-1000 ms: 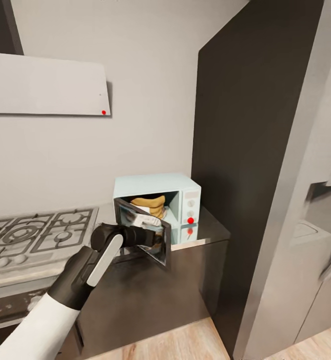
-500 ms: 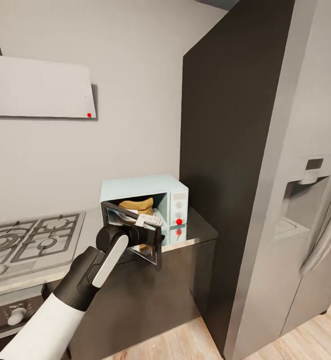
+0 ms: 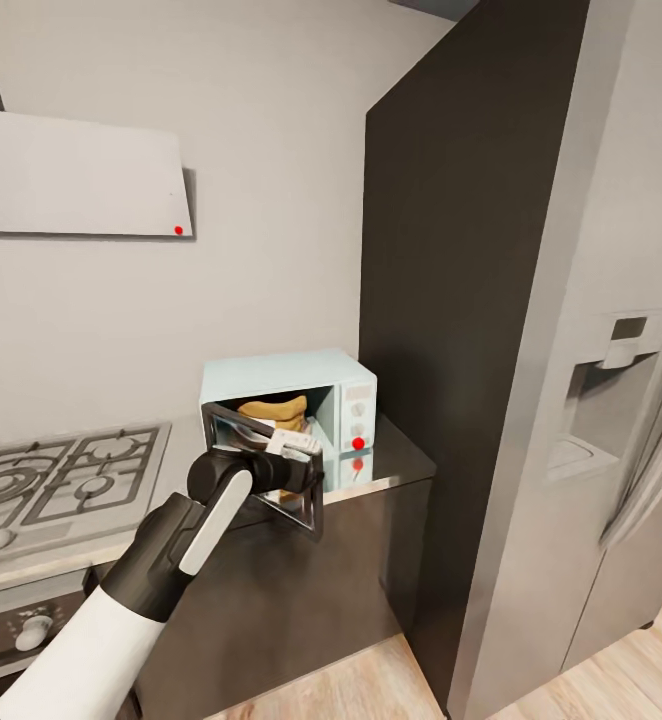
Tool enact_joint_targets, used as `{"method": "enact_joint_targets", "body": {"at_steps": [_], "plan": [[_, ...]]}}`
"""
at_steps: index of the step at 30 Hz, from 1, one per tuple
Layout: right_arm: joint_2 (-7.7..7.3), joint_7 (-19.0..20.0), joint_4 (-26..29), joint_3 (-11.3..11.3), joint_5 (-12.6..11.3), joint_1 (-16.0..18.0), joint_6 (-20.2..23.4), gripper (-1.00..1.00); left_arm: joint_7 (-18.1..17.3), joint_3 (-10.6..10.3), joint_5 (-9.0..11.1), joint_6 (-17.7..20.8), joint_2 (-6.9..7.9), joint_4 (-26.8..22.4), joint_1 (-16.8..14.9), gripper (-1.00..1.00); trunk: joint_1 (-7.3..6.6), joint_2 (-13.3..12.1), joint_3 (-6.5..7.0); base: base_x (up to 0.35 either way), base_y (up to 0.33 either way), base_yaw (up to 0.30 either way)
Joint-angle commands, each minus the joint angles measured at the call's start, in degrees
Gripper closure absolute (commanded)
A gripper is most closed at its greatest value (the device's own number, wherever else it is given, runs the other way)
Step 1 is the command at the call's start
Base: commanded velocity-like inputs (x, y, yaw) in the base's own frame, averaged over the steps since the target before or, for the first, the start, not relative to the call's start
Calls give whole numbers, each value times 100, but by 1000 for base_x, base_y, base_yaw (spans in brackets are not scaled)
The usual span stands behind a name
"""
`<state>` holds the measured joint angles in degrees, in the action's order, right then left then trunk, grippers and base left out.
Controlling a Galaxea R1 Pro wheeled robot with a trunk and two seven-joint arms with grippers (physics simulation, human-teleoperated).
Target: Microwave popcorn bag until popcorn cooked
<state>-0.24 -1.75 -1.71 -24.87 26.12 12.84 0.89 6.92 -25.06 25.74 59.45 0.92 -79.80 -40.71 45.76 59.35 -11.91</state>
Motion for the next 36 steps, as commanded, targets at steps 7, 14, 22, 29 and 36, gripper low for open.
{"method": "enact_joint_targets", "body": {"at_steps": [7, 14, 22, 29, 36], "plan": [[-2, -18, -13, -45, 60, 8, 25, -100, 55, -17, 71, 6, -20, -1, -7, -100, 1, 6, -8, 240, 0, 0], [-2, -18, -13, -38, 66, 8, 25, -100, 53, -27, 72, 0, -42, 1, -7, -100, 1, 6, -8, 297, 0, 0], [-2, -18, -13, -36, 77, 8, 25, -100, 99, -87, 43, -50, -103, 40, -7, -100, 1, 6, -8, 245, 0, 0], [-2, -18, -13, -36, 78, 8, 25, -100, 1107, -87, 82, -56, -538, 301, -7, -100, 1, 6, -8, 117, 0, 0], [-2, -18, -13, -34, 78, 8, 36, -100, 1246, -87, 89, -65, -608, 341, -7, -100, 1, 6, -8, 20, 0, 0]]}}
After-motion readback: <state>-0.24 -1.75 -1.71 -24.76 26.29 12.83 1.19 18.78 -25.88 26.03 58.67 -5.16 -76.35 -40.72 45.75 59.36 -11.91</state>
